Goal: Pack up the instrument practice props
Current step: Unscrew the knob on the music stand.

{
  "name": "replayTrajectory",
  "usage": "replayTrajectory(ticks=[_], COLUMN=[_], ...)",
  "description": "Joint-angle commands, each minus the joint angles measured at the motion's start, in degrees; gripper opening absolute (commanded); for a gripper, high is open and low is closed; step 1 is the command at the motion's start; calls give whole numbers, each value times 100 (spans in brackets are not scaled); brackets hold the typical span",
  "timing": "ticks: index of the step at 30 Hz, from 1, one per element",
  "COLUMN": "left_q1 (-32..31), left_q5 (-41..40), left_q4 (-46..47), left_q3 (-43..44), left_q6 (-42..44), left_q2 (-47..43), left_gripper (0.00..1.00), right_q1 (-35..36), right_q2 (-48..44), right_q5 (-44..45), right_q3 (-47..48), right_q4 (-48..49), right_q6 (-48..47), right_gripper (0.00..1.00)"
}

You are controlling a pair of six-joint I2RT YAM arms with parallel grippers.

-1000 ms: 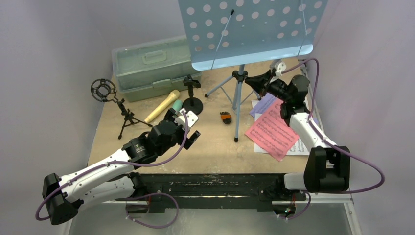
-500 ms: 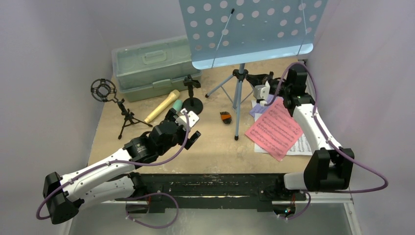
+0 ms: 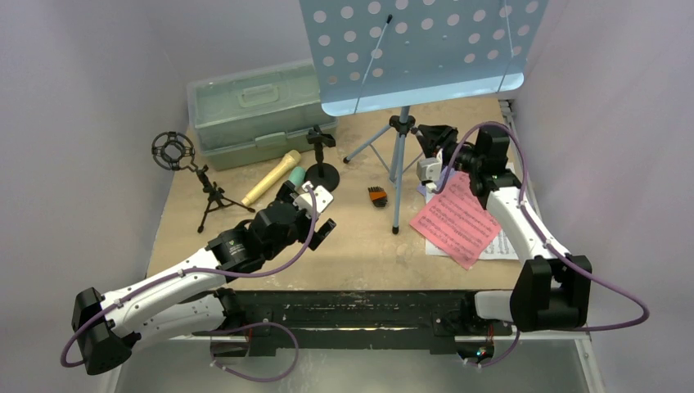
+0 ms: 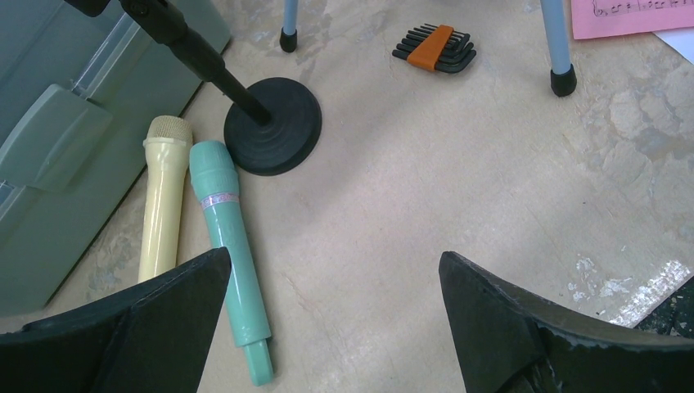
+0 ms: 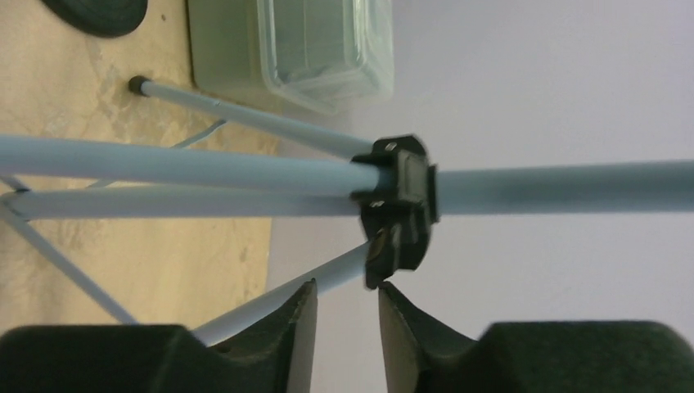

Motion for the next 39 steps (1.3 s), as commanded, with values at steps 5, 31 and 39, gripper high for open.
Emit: replayTrajectory(ticks=[5, 31, 39], left_q1=[27, 29, 29], left_q5=[-6, -6, -3], left_q4=[43, 52, 39], left_q3=[171, 157, 161], left_q6=[34, 19, 17], left_q2=[-46, -73, -26], left_gripper=[99, 99, 99], right_q1=[-52, -887, -788], right_q2=[-546, -329, 161], right_q5=[737, -329, -160], right_q3=[-638, -669, -115], right_q4=[953, 1919, 2389], right_q6=[2236, 15073, 16138], right_gripper=[52, 68, 65])
